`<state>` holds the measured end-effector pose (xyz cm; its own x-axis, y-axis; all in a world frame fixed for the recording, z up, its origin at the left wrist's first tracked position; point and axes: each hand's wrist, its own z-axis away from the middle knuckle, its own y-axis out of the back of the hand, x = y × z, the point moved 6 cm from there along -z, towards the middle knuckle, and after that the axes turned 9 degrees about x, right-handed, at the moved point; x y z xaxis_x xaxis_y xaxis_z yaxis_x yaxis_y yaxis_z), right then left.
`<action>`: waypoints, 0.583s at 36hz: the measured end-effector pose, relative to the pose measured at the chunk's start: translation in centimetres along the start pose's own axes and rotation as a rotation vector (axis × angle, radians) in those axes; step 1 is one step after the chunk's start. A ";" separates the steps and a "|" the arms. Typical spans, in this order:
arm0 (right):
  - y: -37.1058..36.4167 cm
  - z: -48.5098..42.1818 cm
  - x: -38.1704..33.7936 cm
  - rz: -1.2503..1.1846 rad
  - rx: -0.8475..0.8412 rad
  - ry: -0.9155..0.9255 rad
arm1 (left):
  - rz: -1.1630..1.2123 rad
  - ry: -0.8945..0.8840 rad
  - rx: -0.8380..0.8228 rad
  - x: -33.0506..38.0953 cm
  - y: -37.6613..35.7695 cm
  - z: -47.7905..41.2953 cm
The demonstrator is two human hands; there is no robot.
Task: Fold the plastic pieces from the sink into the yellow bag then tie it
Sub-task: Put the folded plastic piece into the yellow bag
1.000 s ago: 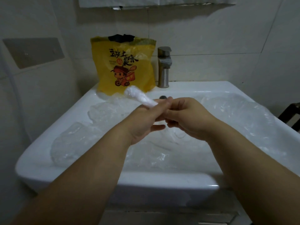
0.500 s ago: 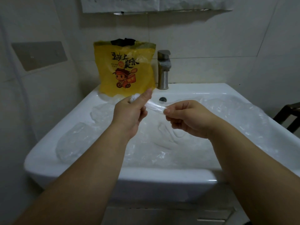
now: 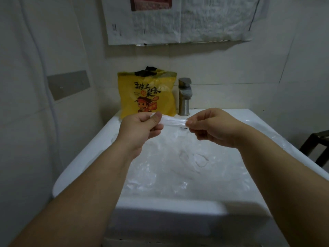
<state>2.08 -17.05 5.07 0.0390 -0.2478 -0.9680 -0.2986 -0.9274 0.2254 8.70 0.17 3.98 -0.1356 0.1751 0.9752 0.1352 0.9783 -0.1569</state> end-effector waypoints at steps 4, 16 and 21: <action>-0.1 -1.1 -1.7 0.008 0.051 0.055 | 0.040 0.036 0.049 1.0 0.0 -0.9; 0.7 -5.6 -6.5 -0.020 0.297 0.221 | -0.012 -0.237 0.279 7.7 1.8 -6.8; 0.8 -9.3 -8.5 0.036 0.332 0.243 | -0.217 -0.433 0.403 11.7 2.8 -10.1</action>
<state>10.39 -18.31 14.46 0.2355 -0.3743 -0.8969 -0.5939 -0.7859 0.1720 17.36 3.80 16.50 -0.5145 -0.0860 0.8531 -0.3090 0.9467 -0.0910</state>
